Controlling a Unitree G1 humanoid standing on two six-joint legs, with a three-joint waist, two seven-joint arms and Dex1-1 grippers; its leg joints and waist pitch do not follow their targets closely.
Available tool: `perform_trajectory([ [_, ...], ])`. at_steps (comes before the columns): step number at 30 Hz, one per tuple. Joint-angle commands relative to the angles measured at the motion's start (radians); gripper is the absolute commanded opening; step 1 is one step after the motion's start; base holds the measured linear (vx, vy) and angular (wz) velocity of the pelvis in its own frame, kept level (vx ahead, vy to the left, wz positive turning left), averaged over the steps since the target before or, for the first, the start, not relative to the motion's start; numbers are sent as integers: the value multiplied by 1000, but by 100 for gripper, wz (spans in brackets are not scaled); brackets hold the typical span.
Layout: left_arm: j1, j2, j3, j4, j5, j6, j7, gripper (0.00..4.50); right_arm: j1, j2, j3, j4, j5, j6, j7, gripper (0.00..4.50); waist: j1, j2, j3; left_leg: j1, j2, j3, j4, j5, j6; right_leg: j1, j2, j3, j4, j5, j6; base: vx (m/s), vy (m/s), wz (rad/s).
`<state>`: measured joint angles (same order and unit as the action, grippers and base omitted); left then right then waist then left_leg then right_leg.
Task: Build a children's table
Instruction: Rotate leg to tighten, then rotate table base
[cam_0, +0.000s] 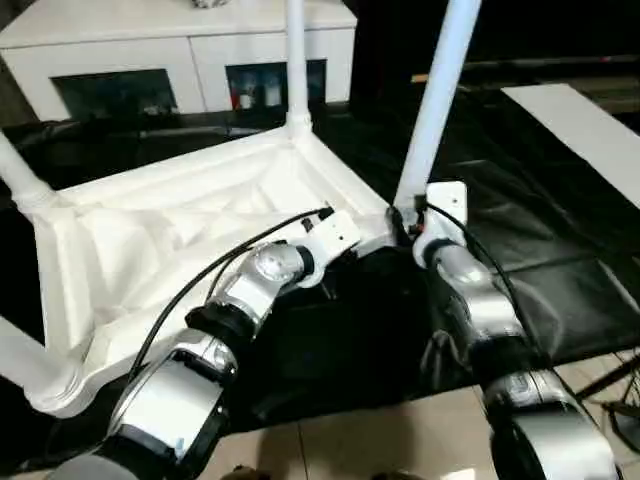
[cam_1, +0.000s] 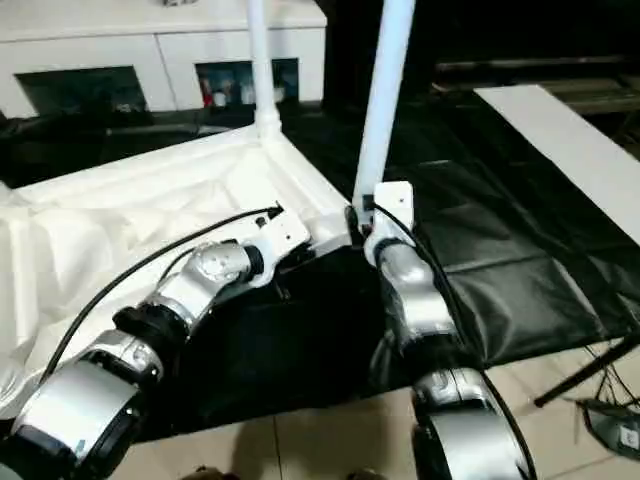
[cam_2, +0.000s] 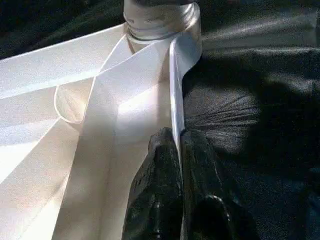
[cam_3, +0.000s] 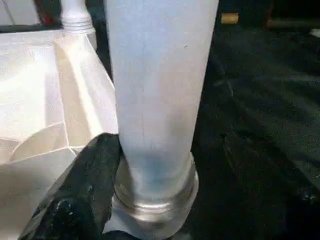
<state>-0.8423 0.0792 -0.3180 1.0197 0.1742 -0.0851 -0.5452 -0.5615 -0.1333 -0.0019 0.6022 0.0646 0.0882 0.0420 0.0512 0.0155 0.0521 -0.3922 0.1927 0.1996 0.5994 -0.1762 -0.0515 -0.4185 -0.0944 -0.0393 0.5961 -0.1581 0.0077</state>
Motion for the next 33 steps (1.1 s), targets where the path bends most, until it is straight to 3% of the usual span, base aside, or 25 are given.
perform_trajectory([
  [1,-41,8,75,-19,-40,-122,77,0,52,-47,-23,-86,-13,30,12,355,3,-6,-80,23,21,-11,-61,-126,93,59,-35,24,-55,-83,-226,0,0,0],
  [2,-45,5,84,-19,-54,-120,64,45,83,-54,-20,-123,-1,40,42,358,4,-6,-80,24,23,-11,-63,-130,92,59,-35,23,-56,-85,-226,0,0,0],
  [6,-48,5,121,-54,-95,-124,44,89,162,-70,-4,-220,8,70,72,358,1,-8,-80,19,21,-12,-62,-159,88,61,-37,21,-58,-94,-246,0,0,0],
  [7,-45,5,128,-66,-106,-118,31,99,168,-70,-3,-227,7,72,73,358,-1,-11,-78,21,22,-11,-63,-179,85,58,-36,21,-61,-122,-245,0,0,0],
  [8,-36,9,131,-90,-114,-108,14,99,175,-69,-1,-238,3,75,75,358,-3,-6,-76,22,23,-13,-66,-200,75,56,-37,20,-63,-161,-242,0,0,0],
  [10,-7,28,133,-158,-130,-68,-34,108,192,-68,11,-270,0,88,90,358,-8,-7,-71,24,24,-13,-69,-233,64,53,-36,20,-70,-207,-231,0,0,0],
  [12,29,59,134,-235,-136,-13,-61,141,202,-70,25,-299,-1,93,103,358,-11,-6,-71,20,26,-15,-71,-226,60,55,-35,22,-65,-197,-226,0,0,0],
  [14,109,135,126,-393,-144,118,-145,153,210,-75,44,-330,14,103,148,358,-17,-5,-72,17,28,-17,-74,-224,54,60,-36,21,-61,-195,-226,0,0,0],
  [17,200,237,115,-570,-171,275,-245,177,221,-88,66,-363,29,122,208,358,-22,2,-72,22,29,-17,-74,-223,48,53,-32,23,-59,-190,-228,0,0,0],
  [18,242,293,110,-649,-178,332,-289,186,225,-97,77,-376,34,129,238,358,-20,8,-74,31,34,-17,-75,-236,34,50,-34,24,-54,-184,-236,0,0,0],
  [19,279,348,106,-721,-185,391,-328,190,230,-108,93,-391,39,137,274,358,-22,9,-71,26,34,-17,-79,-234,35,49,-31,24,-57,-185,-233,0,0,0],
  [21,329,431,99,-810,-182,445,-379,197,237,-127,118,-419,50,150,334,358,-21,18,-65,39,36,-16,-84,-295,1,38,-24,24,-59,-208,-226,0,0,0],
  [22,353,467,99,-848,-174,464,-400,197,242,-136,130,-441,62,164,365,358,-22,18,-62,40,34,-13,-85,-311,-5,35,-21,26,-62,-221,-221,0,0,0],
  [23,362,482,100,-864,-170,473,-408,224,245,-141,135,-450,66,170,379,358,-19,-4,-63,42,34,-12,-84,-320,-5,36,-21,25,-64,-231,-218,0,0,0],
  [24,392,526,102,-913,-155,497,-426,231,252,-157,152,-481,80,188,423,358,-12,10,-59,41,36,-17,-89,-337,-17,35,-27,28,-62,-265,-203,0,0,0],
  [27,471,635,119,-1038,-126,601,-453,231,274,-228,215,-575,111,247,575,358,-15,7,-56,37,35,-21,-95,-352,-24,39,-26,29,-63,-297,-172,0,0,0],
  [30,518,684,122,-1121,-176,696,-476,231,293,-293,258,-629,127,294,678,358,-12,7,-55,42,33,-19,-91,-369,-33,33,-30,33,-67,-337,-170,0,0,0],
  [33,533,697,122,-1154,-201,737,-488,231,300,-313,270,-646,129,306,707,358,-11,5,-54,37,31,-20,-92,-365,-32,32,-29,33,-70,-342,-174,0,0,0],
])
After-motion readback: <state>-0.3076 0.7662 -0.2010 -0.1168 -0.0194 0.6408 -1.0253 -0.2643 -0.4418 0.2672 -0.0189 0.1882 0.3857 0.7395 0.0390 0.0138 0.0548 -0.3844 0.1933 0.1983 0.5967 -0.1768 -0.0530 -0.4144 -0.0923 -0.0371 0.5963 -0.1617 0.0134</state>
